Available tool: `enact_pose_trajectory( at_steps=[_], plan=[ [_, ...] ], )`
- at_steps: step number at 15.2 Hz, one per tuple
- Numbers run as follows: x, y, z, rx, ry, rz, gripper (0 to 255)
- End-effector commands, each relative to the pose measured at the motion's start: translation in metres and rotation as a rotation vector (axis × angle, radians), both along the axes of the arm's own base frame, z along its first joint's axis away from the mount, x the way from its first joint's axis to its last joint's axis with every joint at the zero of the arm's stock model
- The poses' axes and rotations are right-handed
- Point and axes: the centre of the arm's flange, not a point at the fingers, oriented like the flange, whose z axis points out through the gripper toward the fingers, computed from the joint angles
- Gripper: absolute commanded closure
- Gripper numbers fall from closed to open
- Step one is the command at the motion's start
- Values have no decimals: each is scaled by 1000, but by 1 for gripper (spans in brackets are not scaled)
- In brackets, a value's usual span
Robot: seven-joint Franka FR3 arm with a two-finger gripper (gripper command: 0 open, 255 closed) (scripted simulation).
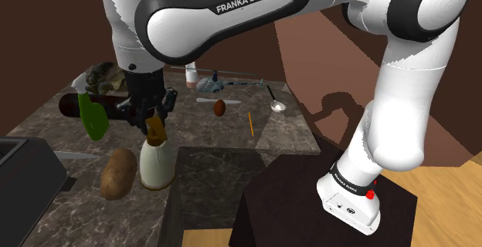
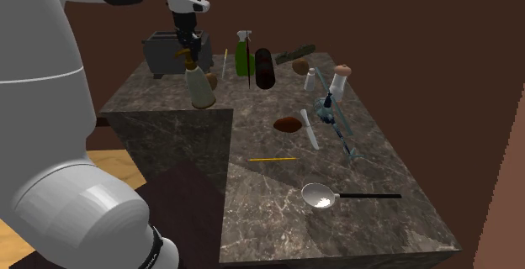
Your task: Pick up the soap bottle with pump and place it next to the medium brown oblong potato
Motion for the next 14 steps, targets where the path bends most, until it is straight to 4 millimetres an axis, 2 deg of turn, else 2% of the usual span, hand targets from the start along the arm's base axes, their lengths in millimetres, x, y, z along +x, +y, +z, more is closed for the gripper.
enact_pose_trajectory(
  at_steps=[1, 6, 10, 14],
  plan=[
    [0, 0, 0, 0, -1, 0, 0],
    [0, 0, 0, 0, -1, 0, 0],
    [2, -2, 50, 0, -1, 0, 0],
    [2, -2, 50, 0, -1, 0, 0]
  ],
)
